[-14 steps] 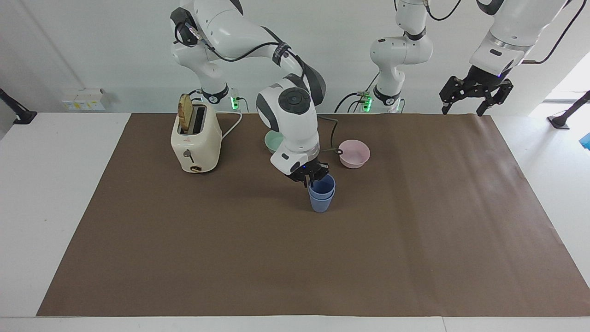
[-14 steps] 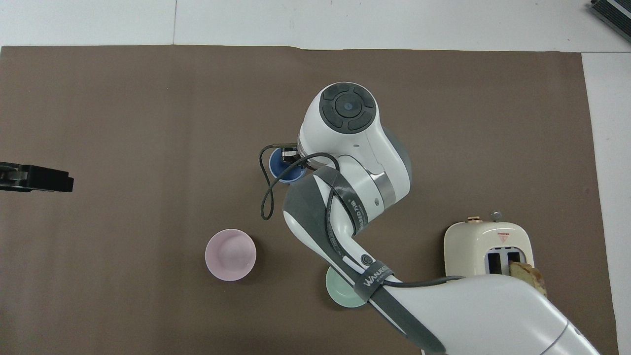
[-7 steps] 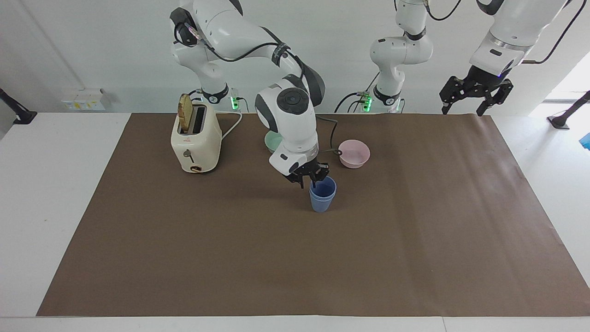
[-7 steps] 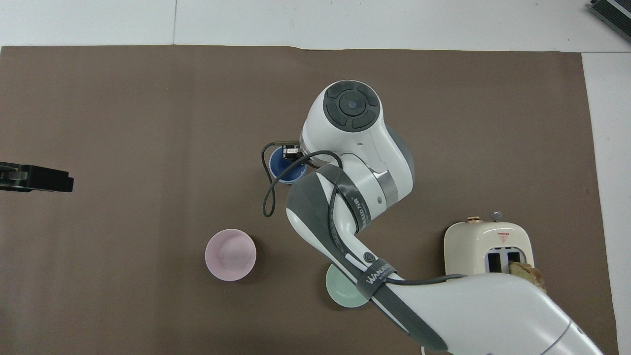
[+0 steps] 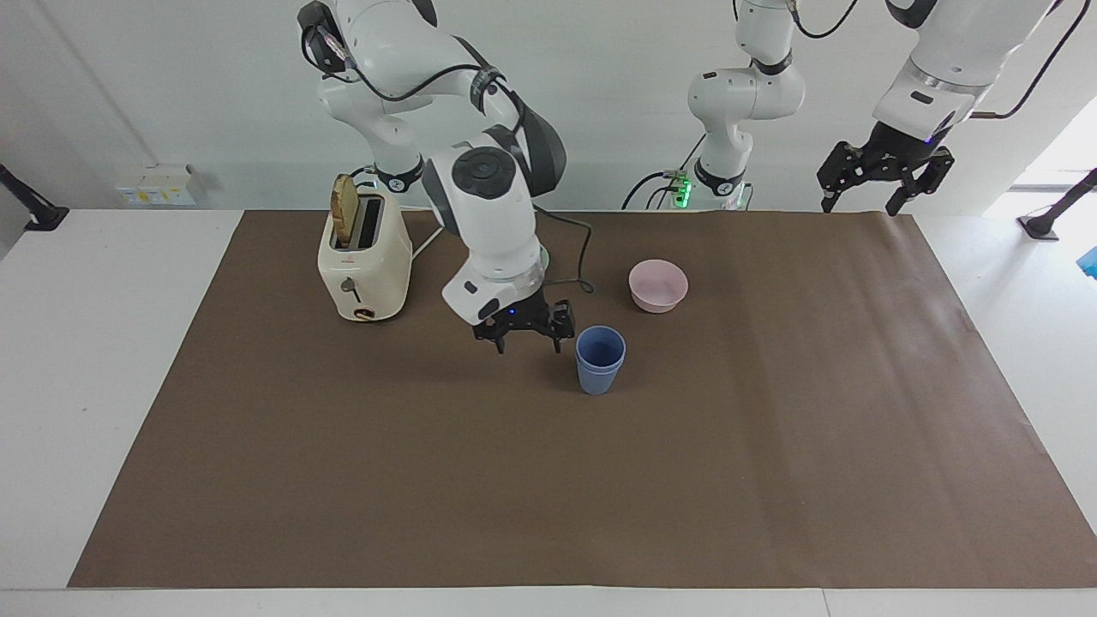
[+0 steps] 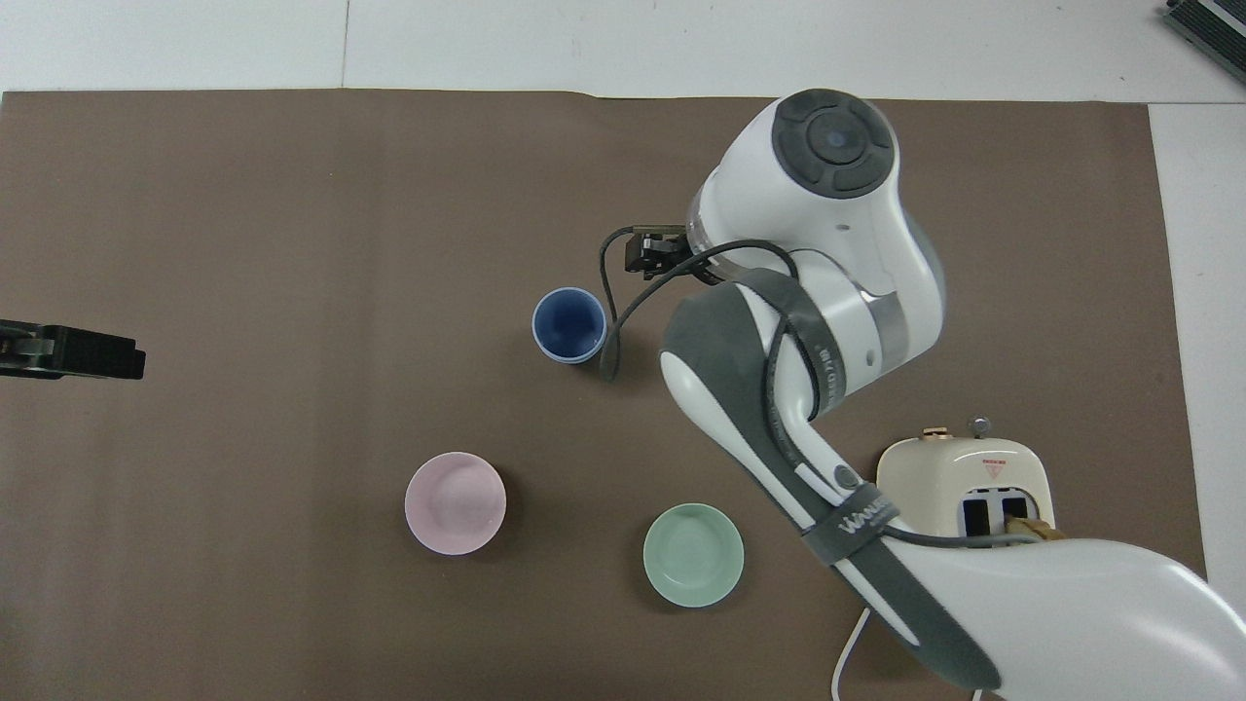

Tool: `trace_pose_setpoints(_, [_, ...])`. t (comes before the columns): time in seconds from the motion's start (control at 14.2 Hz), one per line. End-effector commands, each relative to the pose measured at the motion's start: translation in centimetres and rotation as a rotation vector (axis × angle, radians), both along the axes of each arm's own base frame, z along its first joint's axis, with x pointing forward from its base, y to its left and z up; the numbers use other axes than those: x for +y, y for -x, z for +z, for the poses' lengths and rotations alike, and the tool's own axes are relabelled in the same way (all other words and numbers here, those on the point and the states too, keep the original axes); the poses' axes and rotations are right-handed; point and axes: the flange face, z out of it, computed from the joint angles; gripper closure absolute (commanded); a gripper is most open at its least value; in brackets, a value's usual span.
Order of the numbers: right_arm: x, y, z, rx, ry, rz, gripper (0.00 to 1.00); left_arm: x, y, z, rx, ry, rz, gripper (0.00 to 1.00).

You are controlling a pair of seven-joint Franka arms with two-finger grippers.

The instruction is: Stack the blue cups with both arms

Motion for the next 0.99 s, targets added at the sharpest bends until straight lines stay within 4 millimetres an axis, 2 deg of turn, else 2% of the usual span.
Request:
trace_pose_setpoints(0.0, [-6.2, 0.0, 3.2, 0.009, 0.036, 0.049, 0.00, 0.3, 0.1, 0.4, 0.007, -0.003, 0.009, 0.00])
trace_pose_setpoints(0.14, [-10.4, -0.2, 5.0, 0.019, 0.047, 0.032, 0.00, 0.3, 0.1, 0.4, 0.007, -0.001, 0.009, 0.00])
trace_pose_setpoints(0.42, [-18.1, 0.7, 8.4, 0.047, 0.069, -0.019, 0.00, 0.3, 0.1, 0.4, 0.009, -0.003, 0.009, 0.00])
trace_pose_setpoints(0.7, [-22.1, 2.3, 11.5, 0.039, 0.103, -0.039, 0.00, 0.2, 0.1, 0.4, 0.007, -0.003, 0.007, 0.00])
trace_pose_setpoints(0.91, [-25.5, 2.5, 12.6, 0.021, 0.120, -0.090, 0.00, 0.3, 0.1, 0.4, 0.007, -0.003, 0.009, 0.00])
